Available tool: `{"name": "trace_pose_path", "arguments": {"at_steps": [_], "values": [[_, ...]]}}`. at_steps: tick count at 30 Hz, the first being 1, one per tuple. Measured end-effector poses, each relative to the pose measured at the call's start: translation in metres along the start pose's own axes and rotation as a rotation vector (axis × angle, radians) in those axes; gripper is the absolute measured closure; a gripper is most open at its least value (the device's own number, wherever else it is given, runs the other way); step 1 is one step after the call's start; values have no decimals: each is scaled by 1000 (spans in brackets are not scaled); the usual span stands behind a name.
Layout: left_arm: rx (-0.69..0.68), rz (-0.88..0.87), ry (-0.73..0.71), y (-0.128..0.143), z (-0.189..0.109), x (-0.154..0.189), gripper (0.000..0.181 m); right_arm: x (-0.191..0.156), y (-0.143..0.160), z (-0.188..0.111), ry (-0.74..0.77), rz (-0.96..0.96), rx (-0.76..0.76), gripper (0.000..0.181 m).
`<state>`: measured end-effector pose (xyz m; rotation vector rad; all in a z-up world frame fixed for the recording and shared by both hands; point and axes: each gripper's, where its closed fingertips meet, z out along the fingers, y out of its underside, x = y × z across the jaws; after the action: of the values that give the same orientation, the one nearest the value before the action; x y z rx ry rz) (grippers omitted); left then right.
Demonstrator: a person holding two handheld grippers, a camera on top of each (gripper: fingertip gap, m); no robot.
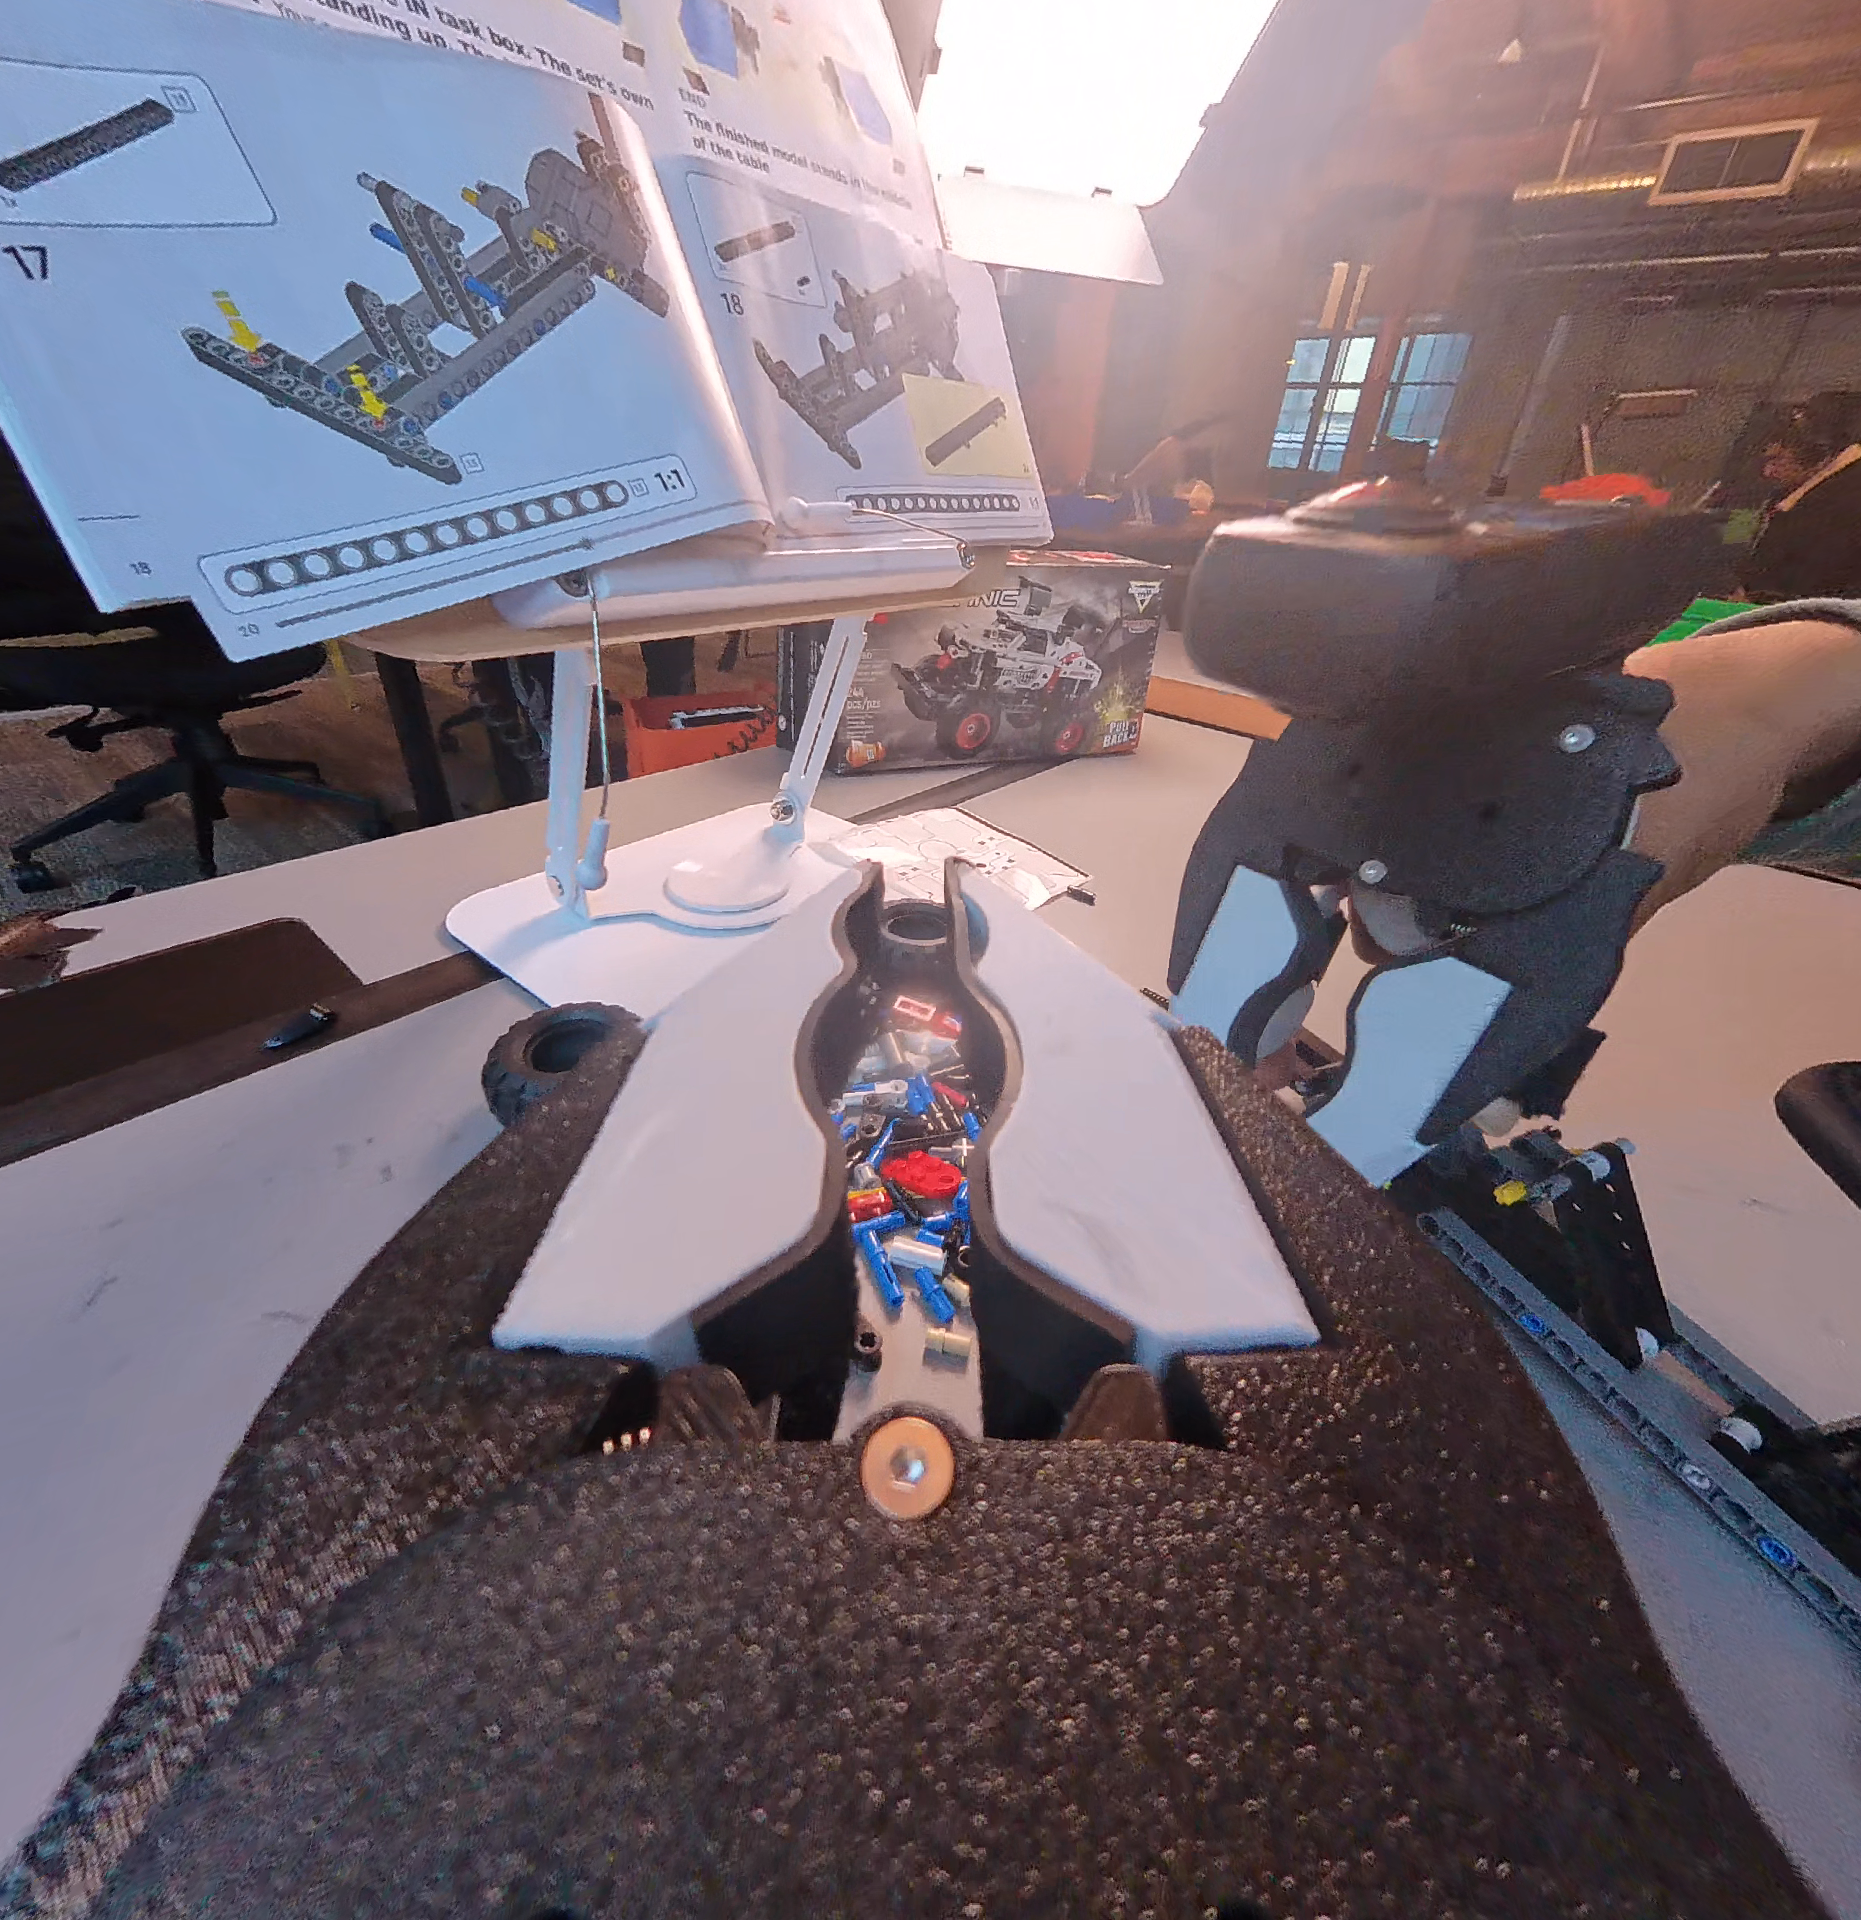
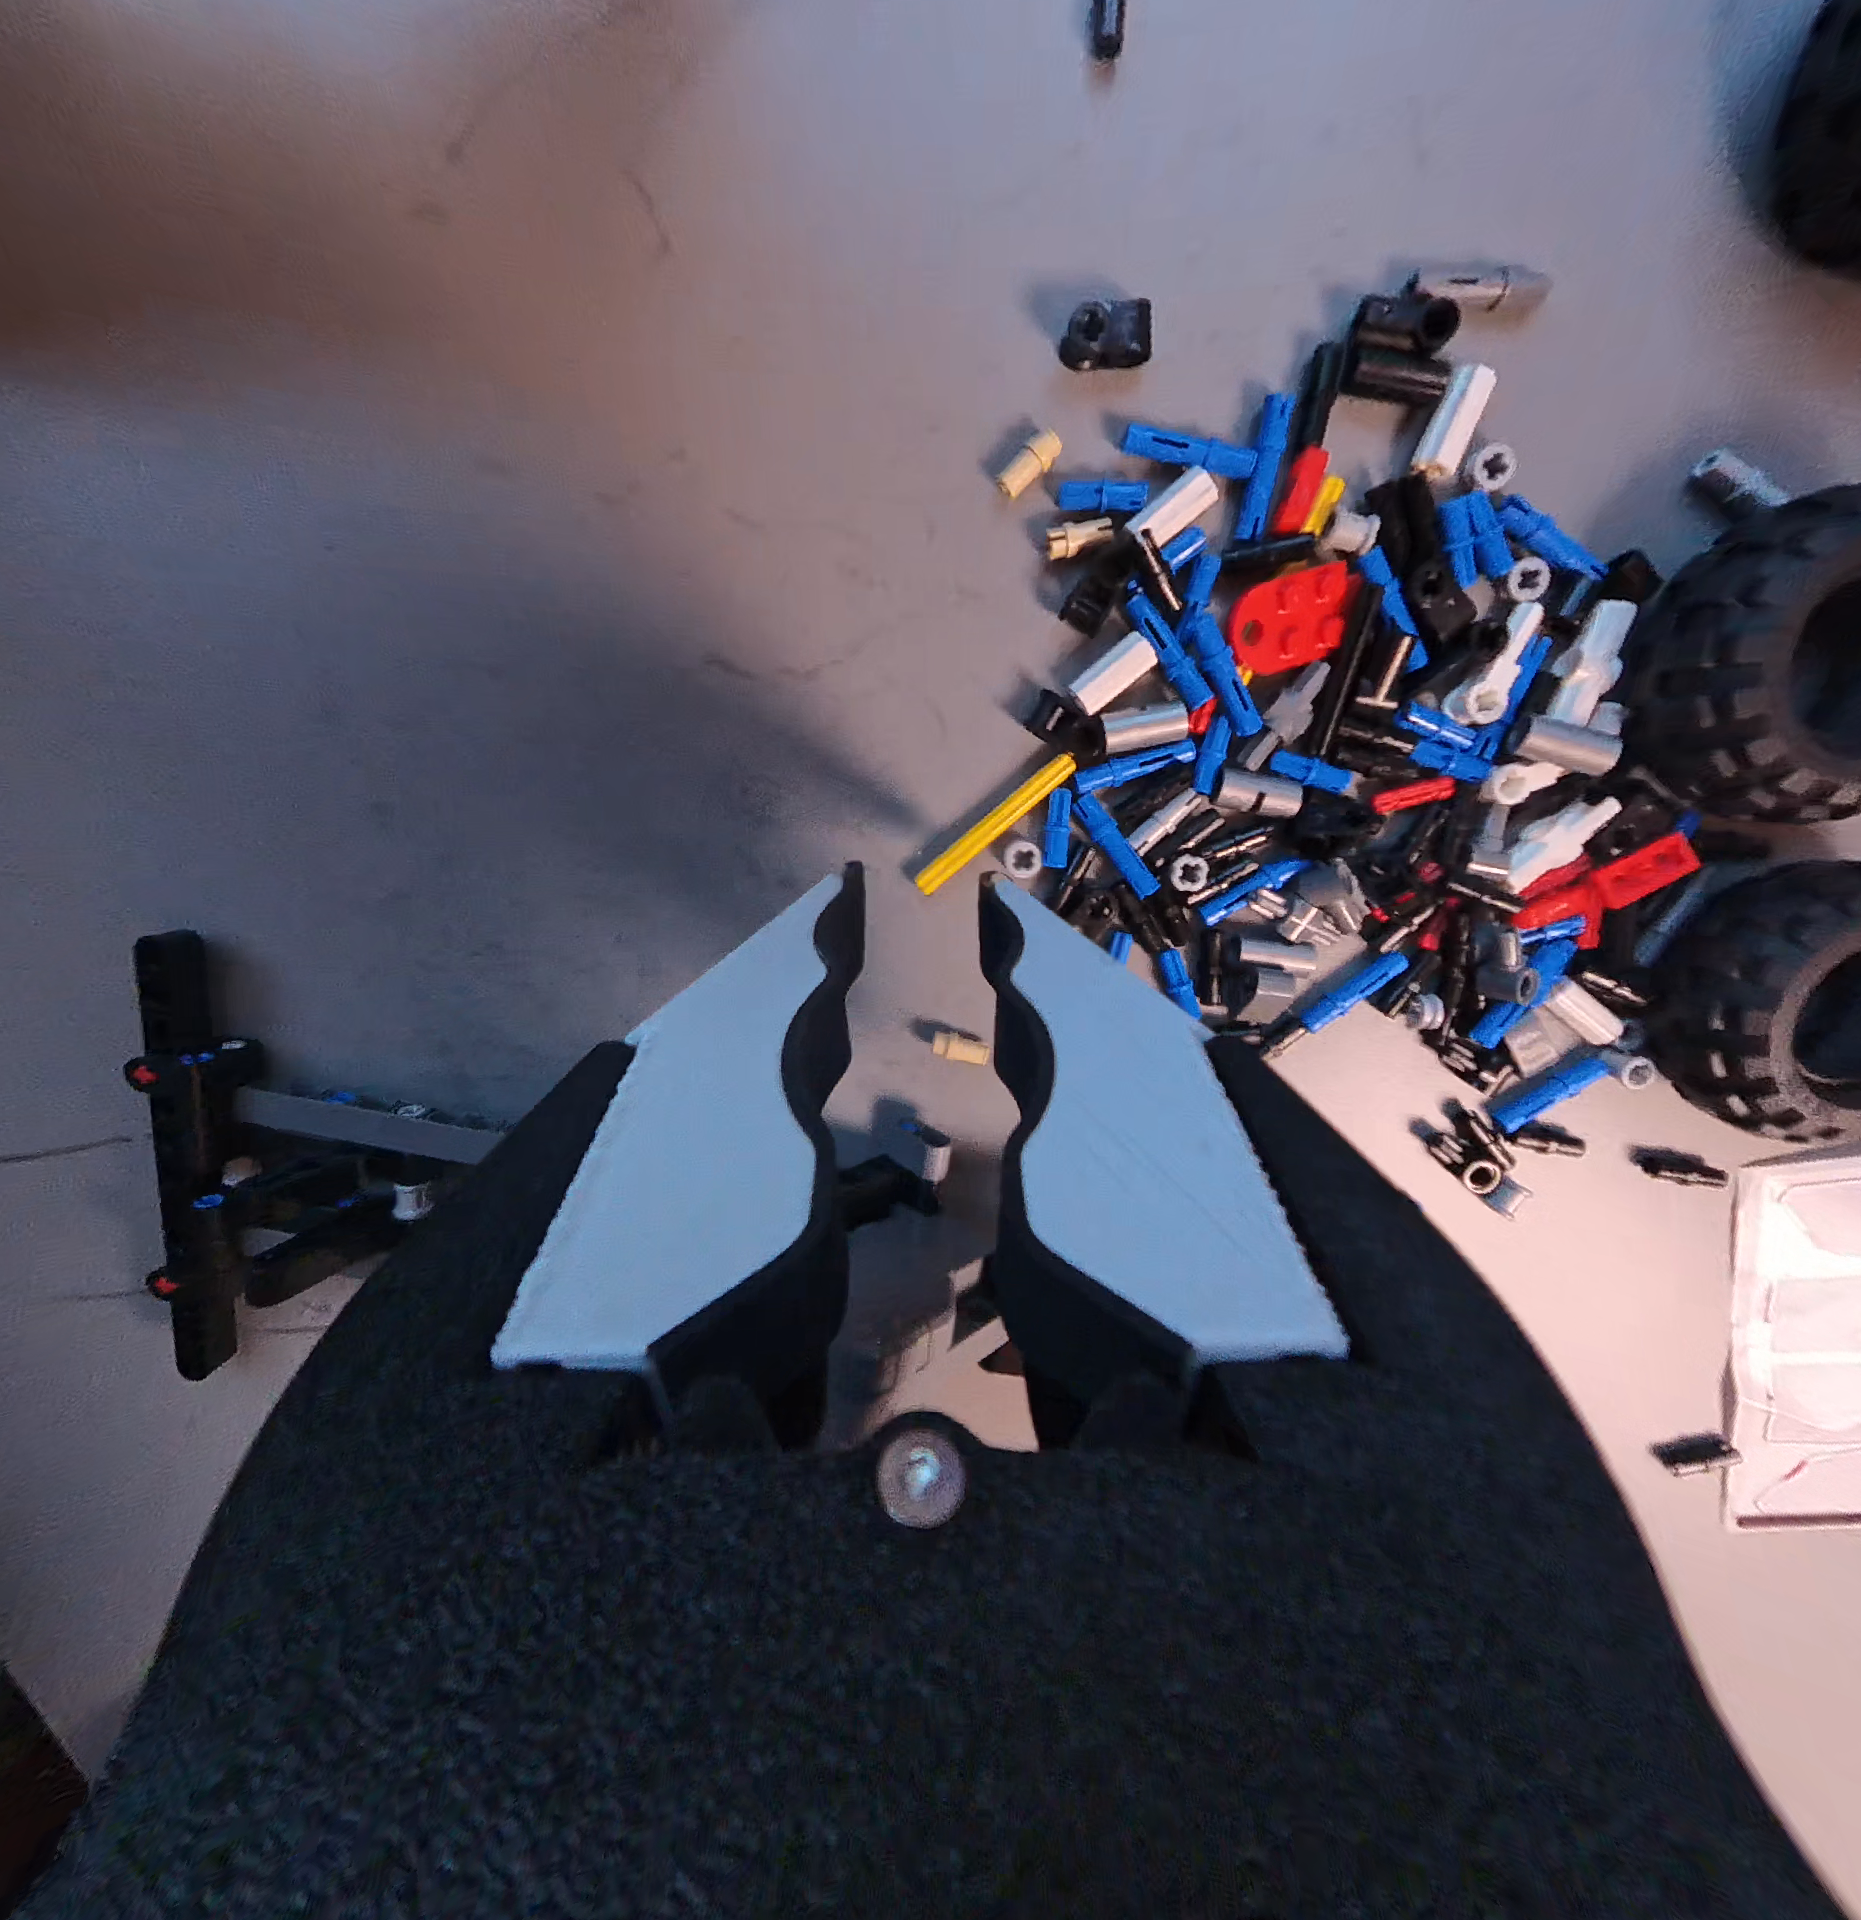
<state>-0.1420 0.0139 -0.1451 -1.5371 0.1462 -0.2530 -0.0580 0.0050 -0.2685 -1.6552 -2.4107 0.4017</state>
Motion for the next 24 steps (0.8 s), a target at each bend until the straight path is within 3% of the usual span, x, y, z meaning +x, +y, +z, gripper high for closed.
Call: {"name": "trace_pose_path", "arguments": {"at_steps": [7, 12, 17, 21, 24], "values": [[5, 6, -23, -7, -10, -5, 159, 7, 0, 14, 18, 71, -39, 169], [-85, 63, 60, 9, -5, 11, 158, 8, 3, 12, 71, -11, -27, 179], [-260, 109, 368, 38, -6, 70, 156, -4, 0, -32, 75, -106, 109, 179], [-333, 194, 463, 48, -6, 105, 154, -23, -2, -74, 138, -272, 216, 179], [-361, 229, 528, 54, -8, 129, 167, -41, 1, -88, 153, -326, 280, 179]]}}
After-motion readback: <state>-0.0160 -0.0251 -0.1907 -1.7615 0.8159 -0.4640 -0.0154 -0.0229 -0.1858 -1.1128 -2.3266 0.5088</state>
